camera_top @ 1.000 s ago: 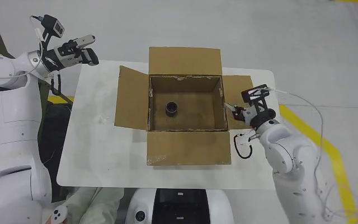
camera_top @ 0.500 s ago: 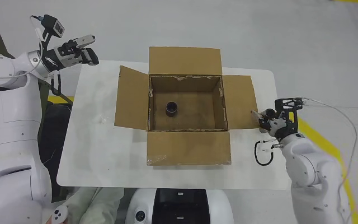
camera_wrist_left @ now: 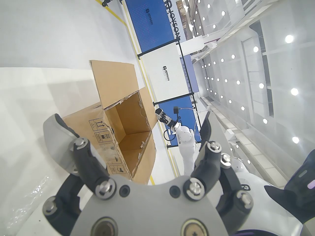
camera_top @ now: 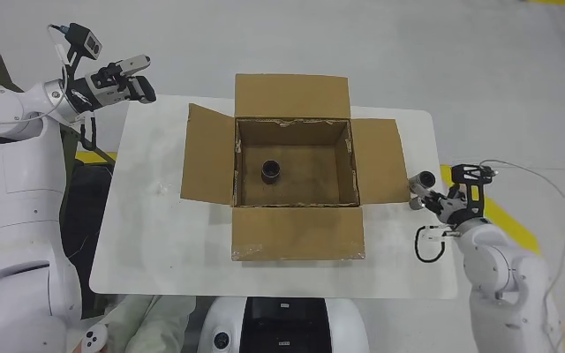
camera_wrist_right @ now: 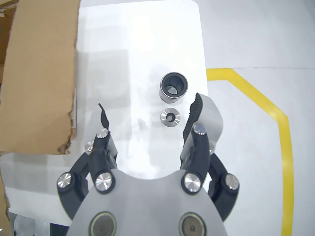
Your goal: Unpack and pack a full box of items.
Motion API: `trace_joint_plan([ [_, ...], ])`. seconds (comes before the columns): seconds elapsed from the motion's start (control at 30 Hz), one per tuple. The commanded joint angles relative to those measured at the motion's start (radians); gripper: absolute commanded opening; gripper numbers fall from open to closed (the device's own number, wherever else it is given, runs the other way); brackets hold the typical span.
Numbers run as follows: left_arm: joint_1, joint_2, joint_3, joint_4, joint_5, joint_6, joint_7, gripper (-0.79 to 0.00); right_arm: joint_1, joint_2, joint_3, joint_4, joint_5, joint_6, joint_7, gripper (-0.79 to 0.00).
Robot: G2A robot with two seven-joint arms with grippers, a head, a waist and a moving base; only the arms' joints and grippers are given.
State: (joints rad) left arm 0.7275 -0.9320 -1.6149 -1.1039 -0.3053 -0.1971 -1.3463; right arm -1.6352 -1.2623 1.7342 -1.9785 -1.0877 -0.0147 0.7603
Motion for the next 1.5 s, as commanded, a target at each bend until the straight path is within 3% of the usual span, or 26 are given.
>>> trace_joint_plan([
  [0.0,0.0,0.0,0.0,0.0,0.0,0.0,0.0,0.0,0.005,0.001,0.005,0.024,0.003,0.003,0.007,-0.154],
  [0.73,0.0,0.0,0.0,0.0,0.0,0.0,0.0,0.0,0.111,0.016,-0.044,0.248,0.018,-0.041,0.075,-0.194],
  [1.17,0.0,0.0,0.0,0.0,0.0,0.0,0.0,0.0,0.182,0.024,-0.072,0.374,0.042,-0.063,0.078,-0.262],
  [1.27,0.0,0.0,0.0,0.0,0.0,0.0,0.0,0.0,0.187,0.026,-0.074,0.385,0.042,-0.061,0.076,-0.323],
  [1.47,0.0,0.0,0.0,0.0,0.0,0.0,0.0,0.0,0.189,0.029,-0.078,0.392,0.042,-0.05,0.072,-0.542],
])
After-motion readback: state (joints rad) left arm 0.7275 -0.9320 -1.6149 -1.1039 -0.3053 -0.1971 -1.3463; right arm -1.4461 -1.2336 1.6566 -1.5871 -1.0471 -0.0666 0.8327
